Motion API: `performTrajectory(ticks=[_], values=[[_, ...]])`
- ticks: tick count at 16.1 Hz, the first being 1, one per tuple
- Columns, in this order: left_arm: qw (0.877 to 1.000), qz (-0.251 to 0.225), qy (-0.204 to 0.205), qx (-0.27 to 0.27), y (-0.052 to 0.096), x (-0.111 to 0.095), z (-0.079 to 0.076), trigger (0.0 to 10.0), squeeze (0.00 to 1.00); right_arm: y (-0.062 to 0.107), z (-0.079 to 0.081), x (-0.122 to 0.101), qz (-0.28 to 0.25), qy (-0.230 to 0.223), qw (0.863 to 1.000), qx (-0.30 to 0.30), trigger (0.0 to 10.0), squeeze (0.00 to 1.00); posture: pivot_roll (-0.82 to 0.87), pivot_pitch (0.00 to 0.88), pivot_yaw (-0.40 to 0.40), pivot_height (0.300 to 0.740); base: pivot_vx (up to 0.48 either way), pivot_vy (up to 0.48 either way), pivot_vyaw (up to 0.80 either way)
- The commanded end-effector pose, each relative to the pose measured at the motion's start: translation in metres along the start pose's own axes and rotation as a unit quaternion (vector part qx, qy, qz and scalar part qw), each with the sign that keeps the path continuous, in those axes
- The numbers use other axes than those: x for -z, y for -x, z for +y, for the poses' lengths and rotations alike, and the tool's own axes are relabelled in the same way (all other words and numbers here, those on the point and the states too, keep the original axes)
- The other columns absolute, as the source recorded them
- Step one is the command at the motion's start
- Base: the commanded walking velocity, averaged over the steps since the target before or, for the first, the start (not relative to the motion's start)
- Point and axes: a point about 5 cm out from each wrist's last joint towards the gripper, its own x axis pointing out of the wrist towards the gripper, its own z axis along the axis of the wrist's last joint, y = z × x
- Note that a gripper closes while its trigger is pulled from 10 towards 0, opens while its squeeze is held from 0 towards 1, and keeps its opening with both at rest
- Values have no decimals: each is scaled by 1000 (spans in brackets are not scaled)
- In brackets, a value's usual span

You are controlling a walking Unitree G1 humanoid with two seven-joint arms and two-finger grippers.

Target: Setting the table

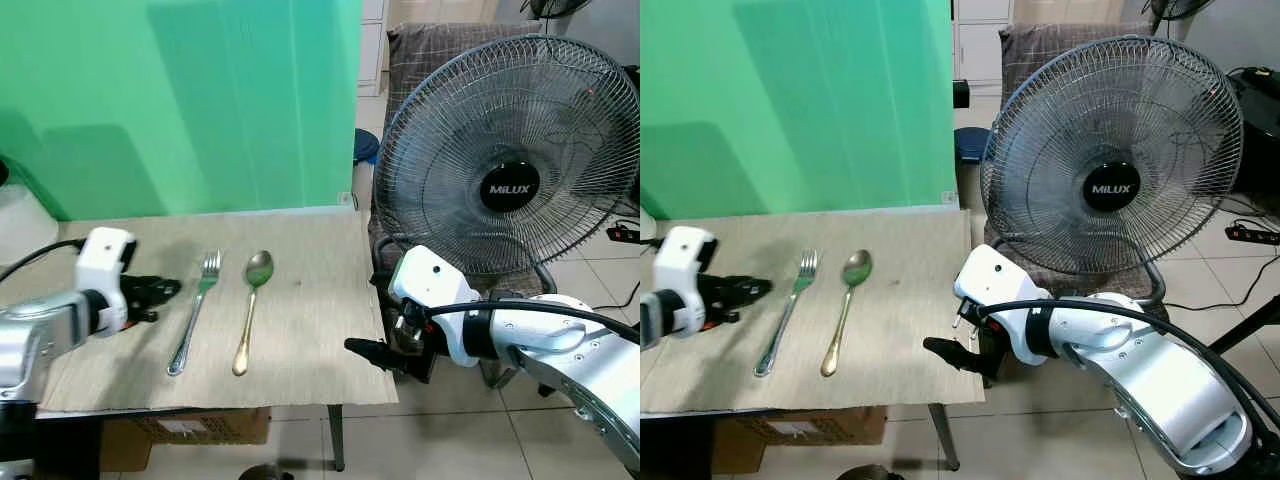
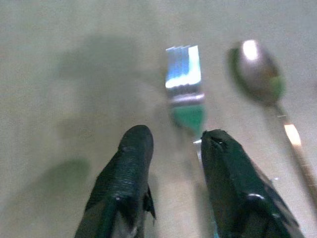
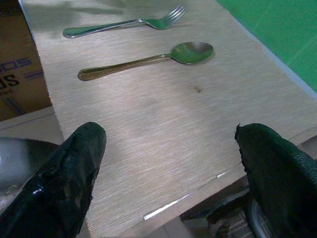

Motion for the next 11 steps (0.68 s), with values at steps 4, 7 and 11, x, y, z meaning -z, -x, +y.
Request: performTrajectory(ticks=[4, 7, 11], values=[[994, -26, -4, 107, -11, -21, -54, 10000, 1000, -1, 0, -2, 2, 6, 1000, 2, 10000, 0, -23, 0, 69, 740, 0, 0, 0], [993, 11, 10, 117, -20, -8, -71, 10000, 1000, -2, 1, -1, 5, 5, 1000, 4, 10000, 0, -23, 0, 74, 740, 0, 0, 0], [989, 73, -5, 126, -21, 10, -84, 10000, 122, -2, 1, 0, 11, 5, 1000, 6, 10000, 0, -24, 0, 73, 740, 0, 0, 0]])
